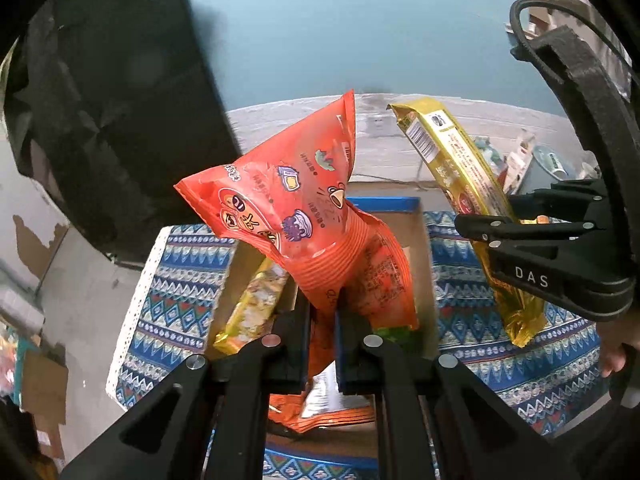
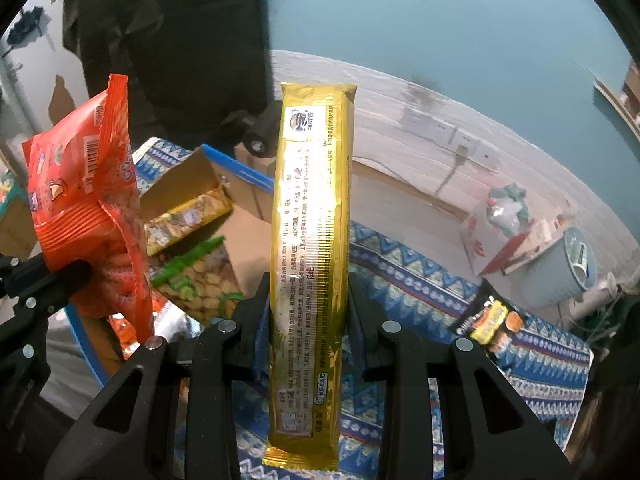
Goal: Organize snacks
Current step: 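Carry both bags into the cardboard box and open both grippers to release them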
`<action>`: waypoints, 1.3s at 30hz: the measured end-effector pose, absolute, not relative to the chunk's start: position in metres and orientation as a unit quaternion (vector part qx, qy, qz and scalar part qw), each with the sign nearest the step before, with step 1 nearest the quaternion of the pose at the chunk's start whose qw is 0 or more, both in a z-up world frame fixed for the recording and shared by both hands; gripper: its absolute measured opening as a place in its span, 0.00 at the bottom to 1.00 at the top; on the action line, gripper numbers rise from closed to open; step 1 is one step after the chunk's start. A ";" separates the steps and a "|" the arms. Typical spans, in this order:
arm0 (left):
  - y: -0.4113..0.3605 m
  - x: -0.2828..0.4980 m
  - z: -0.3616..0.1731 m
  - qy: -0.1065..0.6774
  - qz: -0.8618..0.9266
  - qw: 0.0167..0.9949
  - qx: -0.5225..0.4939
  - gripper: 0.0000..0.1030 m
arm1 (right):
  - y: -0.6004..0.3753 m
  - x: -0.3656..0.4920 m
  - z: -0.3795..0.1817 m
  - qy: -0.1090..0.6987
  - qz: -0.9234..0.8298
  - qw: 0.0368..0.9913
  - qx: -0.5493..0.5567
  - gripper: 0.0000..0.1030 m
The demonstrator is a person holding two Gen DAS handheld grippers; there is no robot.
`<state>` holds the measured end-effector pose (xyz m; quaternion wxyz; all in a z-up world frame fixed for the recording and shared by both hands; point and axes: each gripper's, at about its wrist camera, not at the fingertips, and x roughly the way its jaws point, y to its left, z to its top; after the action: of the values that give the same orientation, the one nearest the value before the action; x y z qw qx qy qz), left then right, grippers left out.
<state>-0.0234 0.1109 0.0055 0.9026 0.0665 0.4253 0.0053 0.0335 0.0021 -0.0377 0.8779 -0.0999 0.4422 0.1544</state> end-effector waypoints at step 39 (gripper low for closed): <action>0.138 -0.015 -0.018 0.456 0.066 0.884 0.076 0.65 | 0.026 0.048 -0.037 0.458 0.201 0.863 -0.073 0.67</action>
<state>-0.0149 0.1379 -0.0182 0.8840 0.0762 0.4565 0.0657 0.0476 0.0260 -0.0369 0.8627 -0.0728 0.4582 0.2012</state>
